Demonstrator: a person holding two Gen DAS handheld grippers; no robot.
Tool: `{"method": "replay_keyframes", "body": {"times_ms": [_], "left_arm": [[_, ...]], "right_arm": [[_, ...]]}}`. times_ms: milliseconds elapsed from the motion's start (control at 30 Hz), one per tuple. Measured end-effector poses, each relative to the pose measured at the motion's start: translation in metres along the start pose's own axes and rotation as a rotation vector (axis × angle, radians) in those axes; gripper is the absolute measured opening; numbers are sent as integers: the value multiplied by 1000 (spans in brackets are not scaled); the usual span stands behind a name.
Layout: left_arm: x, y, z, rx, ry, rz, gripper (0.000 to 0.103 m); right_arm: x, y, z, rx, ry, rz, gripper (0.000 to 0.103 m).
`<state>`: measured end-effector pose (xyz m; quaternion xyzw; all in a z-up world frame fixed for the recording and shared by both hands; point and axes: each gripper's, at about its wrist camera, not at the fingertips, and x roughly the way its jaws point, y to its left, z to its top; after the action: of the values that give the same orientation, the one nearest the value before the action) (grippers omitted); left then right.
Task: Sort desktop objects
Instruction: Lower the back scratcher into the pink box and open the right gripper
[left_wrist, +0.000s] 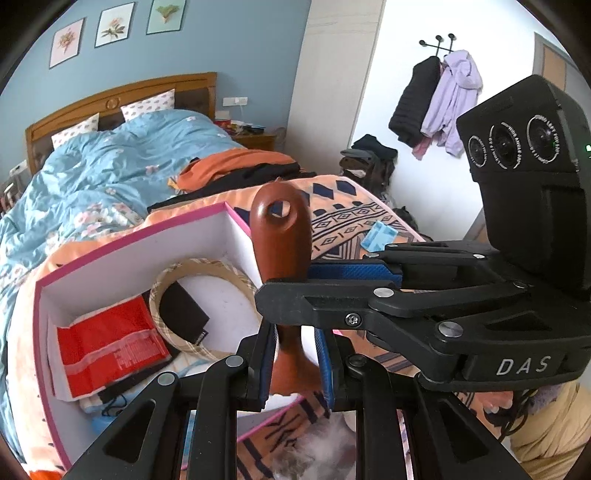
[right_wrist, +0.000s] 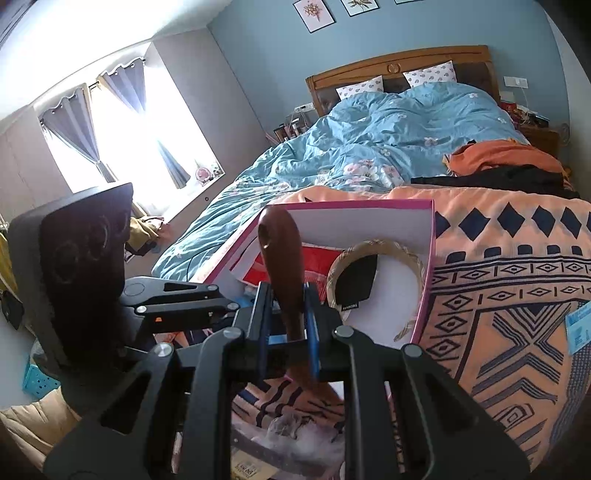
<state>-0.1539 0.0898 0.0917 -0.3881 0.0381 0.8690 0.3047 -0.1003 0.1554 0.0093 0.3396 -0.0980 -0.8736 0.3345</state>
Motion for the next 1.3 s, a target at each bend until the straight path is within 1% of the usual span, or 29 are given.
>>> {"method": "replay_keyframes", "body": {"times_ms": [433, 667, 767, 900, 933, 967, 1067, 1133, 1300], "left_arm": [[27, 20, 7, -55, 47, 3, 20], [46, 32, 11, -76, 89, 10, 20], [56, 38, 13, -87, 108, 33, 20], [71, 48, 14, -119, 142, 56, 20], [75, 51, 14, -129, 151, 59, 20], [79, 56, 14, -151, 159, 61, 20], [84, 66, 11, -191, 170, 67, 20], [87, 69, 7, -198, 175, 70, 22], [84, 70, -1, -203, 172, 62, 23]], "right_arm": [[27, -16, 6, 28, 38, -25, 19], [44, -29, 10, 68, 52, -38, 19], [52, -37, 8, 90, 65, -46, 19], [65, -52, 7, 129, 90, -84, 19], [67, -57, 6, 137, 93, -108, 19], [69, -61, 7, 147, 96, -133, 21], [73, -72, 9, 176, 102, -188, 21], [71, -74, 11, 173, 87, -215, 29], [62, -70, 7, 154, 69, -189, 32]]}}
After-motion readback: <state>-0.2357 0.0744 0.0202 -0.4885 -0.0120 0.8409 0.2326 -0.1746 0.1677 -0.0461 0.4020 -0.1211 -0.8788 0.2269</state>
